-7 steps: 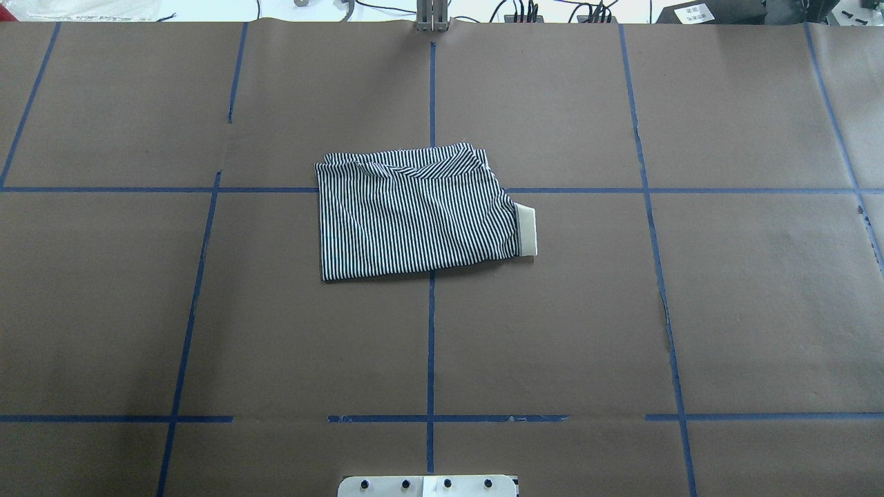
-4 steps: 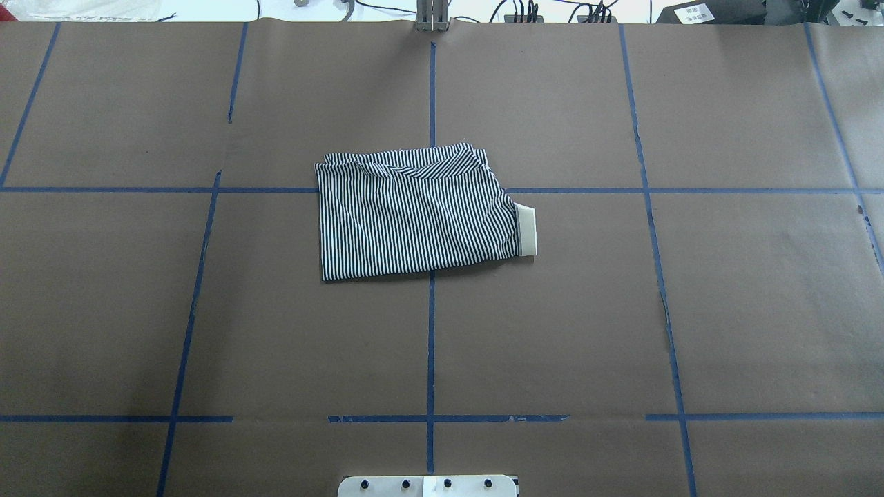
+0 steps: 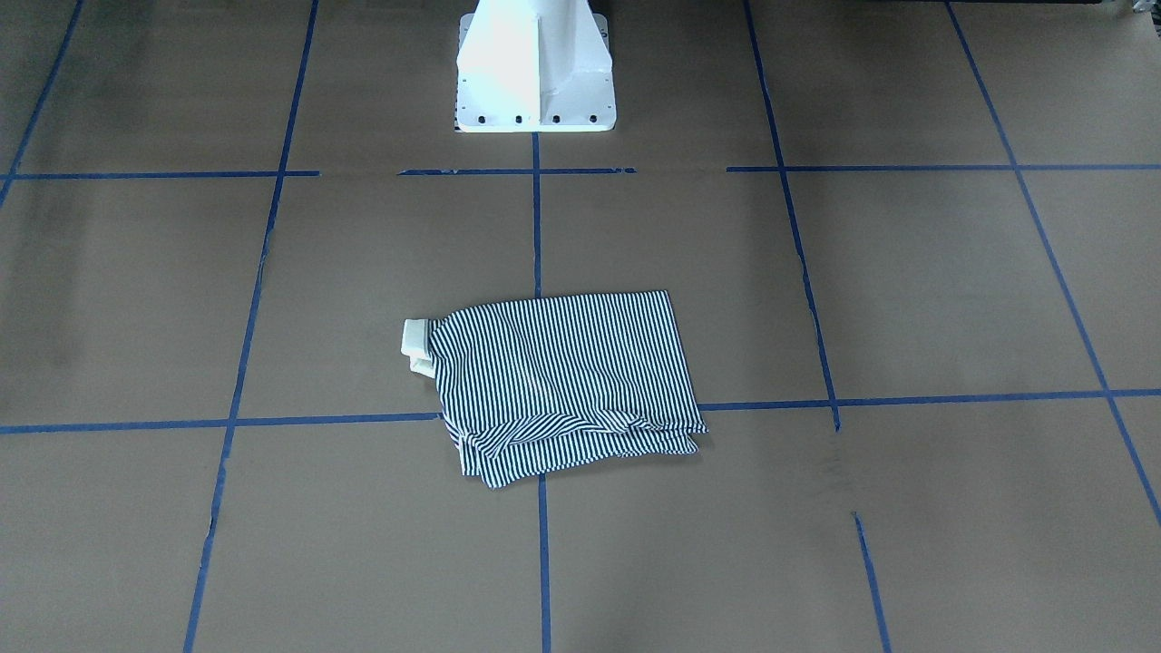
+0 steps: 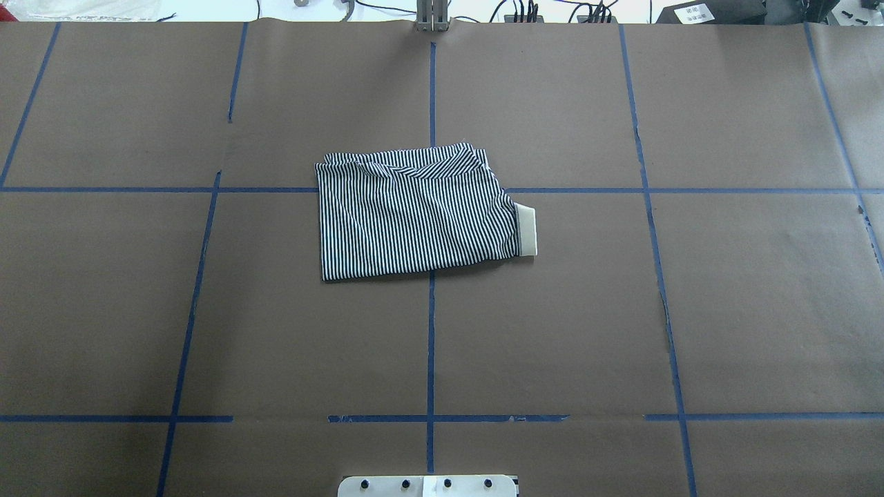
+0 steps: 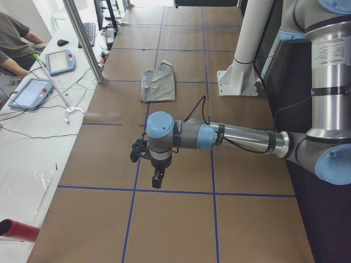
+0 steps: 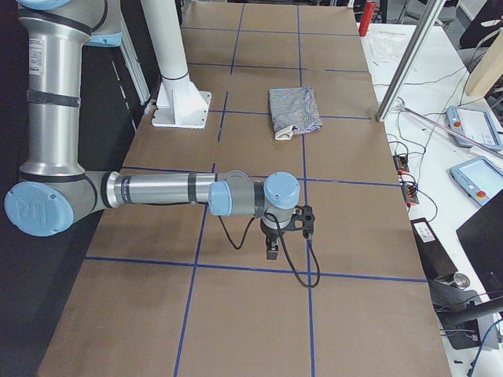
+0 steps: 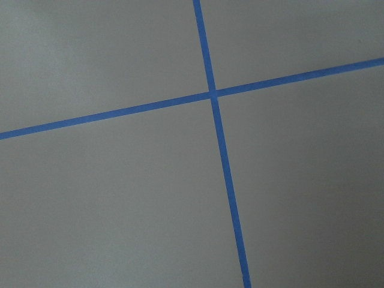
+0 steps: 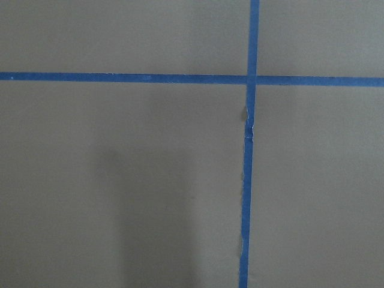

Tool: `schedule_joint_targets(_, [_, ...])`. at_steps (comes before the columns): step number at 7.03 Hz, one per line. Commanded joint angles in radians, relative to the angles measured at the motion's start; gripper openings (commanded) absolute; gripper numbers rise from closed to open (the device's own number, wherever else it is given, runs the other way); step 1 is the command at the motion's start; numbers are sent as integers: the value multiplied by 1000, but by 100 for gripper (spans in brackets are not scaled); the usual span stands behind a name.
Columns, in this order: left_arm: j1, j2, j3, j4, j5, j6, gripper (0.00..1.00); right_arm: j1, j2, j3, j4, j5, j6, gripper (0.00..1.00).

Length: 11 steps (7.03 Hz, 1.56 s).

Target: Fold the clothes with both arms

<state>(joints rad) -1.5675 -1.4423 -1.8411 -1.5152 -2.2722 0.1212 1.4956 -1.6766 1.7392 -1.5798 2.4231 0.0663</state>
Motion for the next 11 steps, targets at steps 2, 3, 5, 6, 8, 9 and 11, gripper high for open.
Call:
schedule_joint_targets(2, [0, 45, -27, -10, -10, 2, 100, 0, -3, 20, 3, 25, 9, 100])
schedule_joint_targets(3, [0, 51, -26, -10, -10, 2, 100, 0, 1, 20, 3, 24, 9, 100])
schedule_joint_targets(5, [0, 51, -24, -8, -29, 2, 100, 0, 9, 26, 18, -118, 7, 100])
schedule_joint_targets(6, [0, 51, -26, -8, -30, 0, 100, 0, 8, 28, 29, -145, 10, 100])
schedule_joint_targets(8, [0, 51, -15, -10, -32, 3, 100, 0, 8, 26, 26, -130, 10, 100])
schedule_joint_targets(9, [0, 51, -13, -13, -68, 3, 100, 0, 8, 20, 26, -104, 10, 100])
schedule_joint_targets(11, [-2, 54, -1, -16, -133, 3, 100, 0, 8, 26, 20, -95, 10, 100])
